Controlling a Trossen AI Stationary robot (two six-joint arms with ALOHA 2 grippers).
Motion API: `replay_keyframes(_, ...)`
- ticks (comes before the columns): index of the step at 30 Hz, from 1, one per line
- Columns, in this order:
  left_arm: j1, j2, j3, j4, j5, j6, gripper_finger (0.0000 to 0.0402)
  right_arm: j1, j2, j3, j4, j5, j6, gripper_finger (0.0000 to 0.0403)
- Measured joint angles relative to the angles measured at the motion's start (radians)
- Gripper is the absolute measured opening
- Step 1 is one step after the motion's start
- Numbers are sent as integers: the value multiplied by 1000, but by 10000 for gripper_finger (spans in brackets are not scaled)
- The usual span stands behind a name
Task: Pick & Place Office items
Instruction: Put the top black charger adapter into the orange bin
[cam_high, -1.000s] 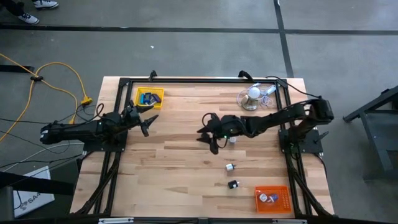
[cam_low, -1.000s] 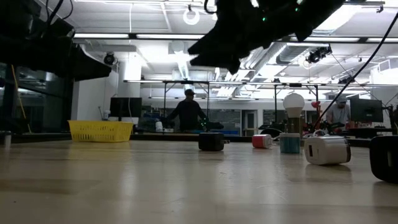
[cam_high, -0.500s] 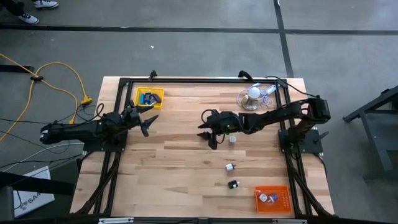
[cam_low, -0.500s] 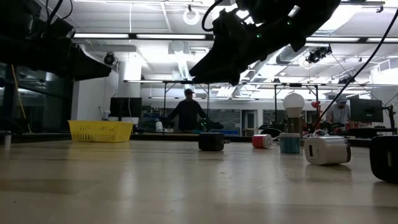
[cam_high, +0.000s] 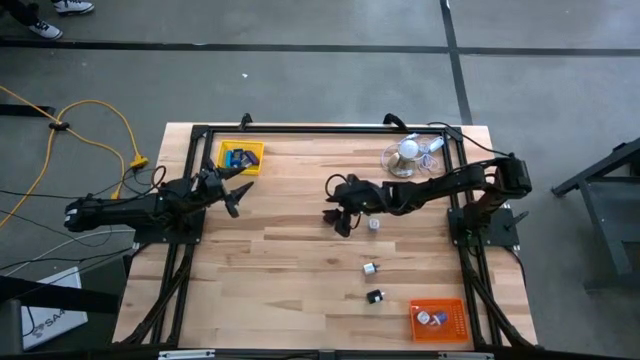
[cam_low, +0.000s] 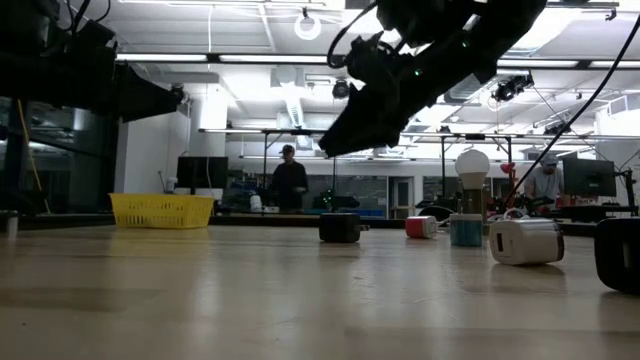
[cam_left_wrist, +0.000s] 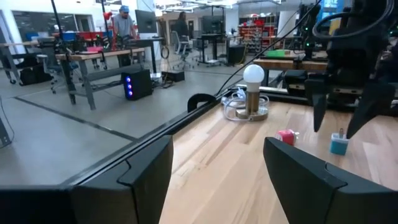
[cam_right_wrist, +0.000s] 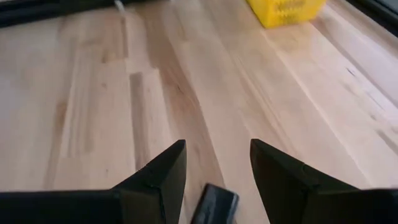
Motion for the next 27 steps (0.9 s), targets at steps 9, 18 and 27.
replay_keyframes(9,0,0,0,6,0,-1,243,0,0,0,-62,24,33,165)
replay_keyframes(18,0,0,0,7,0,-1,243,1,0,0,-64,87,74,165)
replay_keyframes(27,0,0,-1,7,1,-1,243,1,0,0,-89,179,190,165)
